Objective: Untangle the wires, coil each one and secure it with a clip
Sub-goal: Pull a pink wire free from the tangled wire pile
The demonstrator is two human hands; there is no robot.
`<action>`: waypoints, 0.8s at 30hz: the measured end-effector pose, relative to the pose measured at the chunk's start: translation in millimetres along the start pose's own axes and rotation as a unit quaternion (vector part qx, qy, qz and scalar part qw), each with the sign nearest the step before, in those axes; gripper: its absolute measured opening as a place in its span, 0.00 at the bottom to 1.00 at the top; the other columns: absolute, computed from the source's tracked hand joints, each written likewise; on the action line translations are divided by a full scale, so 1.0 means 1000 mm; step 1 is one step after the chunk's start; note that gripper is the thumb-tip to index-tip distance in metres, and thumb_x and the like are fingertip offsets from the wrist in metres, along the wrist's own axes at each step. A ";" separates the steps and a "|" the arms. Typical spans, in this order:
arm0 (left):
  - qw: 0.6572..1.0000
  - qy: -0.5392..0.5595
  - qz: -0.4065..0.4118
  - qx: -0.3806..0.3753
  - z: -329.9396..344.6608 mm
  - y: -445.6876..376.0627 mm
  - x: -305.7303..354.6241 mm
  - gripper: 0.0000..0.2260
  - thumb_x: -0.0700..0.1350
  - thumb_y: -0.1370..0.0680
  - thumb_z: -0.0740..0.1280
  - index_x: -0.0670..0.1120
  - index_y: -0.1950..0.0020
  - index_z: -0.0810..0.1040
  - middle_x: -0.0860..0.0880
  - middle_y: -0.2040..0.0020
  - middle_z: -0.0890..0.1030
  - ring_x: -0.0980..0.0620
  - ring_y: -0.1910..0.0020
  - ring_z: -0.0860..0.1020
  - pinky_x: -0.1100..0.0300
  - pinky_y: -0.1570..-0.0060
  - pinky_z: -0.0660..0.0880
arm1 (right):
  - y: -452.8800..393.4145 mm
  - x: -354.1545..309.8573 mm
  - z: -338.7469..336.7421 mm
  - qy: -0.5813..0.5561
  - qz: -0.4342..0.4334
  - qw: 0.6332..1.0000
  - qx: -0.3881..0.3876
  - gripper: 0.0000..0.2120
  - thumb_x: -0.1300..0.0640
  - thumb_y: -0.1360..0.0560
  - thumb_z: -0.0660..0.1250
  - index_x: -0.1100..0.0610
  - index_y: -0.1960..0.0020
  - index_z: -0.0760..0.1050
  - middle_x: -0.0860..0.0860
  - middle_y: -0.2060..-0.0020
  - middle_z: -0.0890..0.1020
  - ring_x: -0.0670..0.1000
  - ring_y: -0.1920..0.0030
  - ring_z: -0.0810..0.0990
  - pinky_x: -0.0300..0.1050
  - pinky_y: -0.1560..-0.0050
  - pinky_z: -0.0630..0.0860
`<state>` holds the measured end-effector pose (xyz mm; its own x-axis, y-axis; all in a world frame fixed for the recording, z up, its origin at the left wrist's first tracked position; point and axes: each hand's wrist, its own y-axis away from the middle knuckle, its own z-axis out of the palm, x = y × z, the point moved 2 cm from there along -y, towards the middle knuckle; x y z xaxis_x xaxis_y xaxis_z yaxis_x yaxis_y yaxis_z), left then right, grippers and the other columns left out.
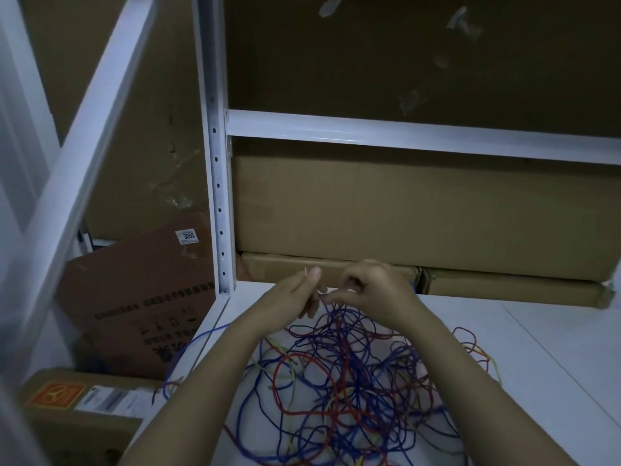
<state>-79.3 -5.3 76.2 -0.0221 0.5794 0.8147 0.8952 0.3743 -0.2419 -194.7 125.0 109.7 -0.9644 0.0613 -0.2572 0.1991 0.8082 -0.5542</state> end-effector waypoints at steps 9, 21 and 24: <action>0.982 0.190 0.002 0.016 -0.018 0.009 0.012 0.16 0.52 0.22 0.62 0.45 0.67 0.68 0.51 0.76 0.62 0.56 0.77 0.58 0.61 0.70 0.56 | 0.010 0.048 -0.004 -0.033 0.171 0.984 0.023 0.11 0.44 0.25 0.66 0.47 0.52 0.83 0.45 0.66 0.78 0.49 0.58 0.71 0.46 0.59 0.69; 0.959 0.266 0.068 0.069 -0.036 -0.009 0.053 0.16 0.52 0.29 0.66 0.47 0.69 0.64 0.53 0.78 0.63 0.57 0.78 0.59 0.67 0.73 0.59 | -0.071 0.009 -0.083 -0.030 0.099 0.950 0.296 0.11 0.60 0.20 0.62 0.61 0.43 0.80 0.57 0.46 0.81 0.53 0.46 0.77 0.29 0.50 0.63; 0.952 0.298 0.075 0.022 -0.034 -0.009 0.054 0.16 0.50 0.26 0.67 0.45 0.67 0.64 0.53 0.79 0.62 0.58 0.79 0.58 0.69 0.77 0.58 | -0.086 0.009 -0.091 0.012 0.068 0.959 0.274 0.12 0.59 0.20 0.61 0.61 0.42 0.79 0.56 0.40 0.79 0.54 0.39 0.75 0.33 0.42 0.64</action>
<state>-73.6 -2.3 140.6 0.3715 0.1207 0.9205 0.8486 0.3580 -0.3895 -236.7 109.7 226.9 -0.9258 0.1624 -0.3415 0.3778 0.3624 -0.8520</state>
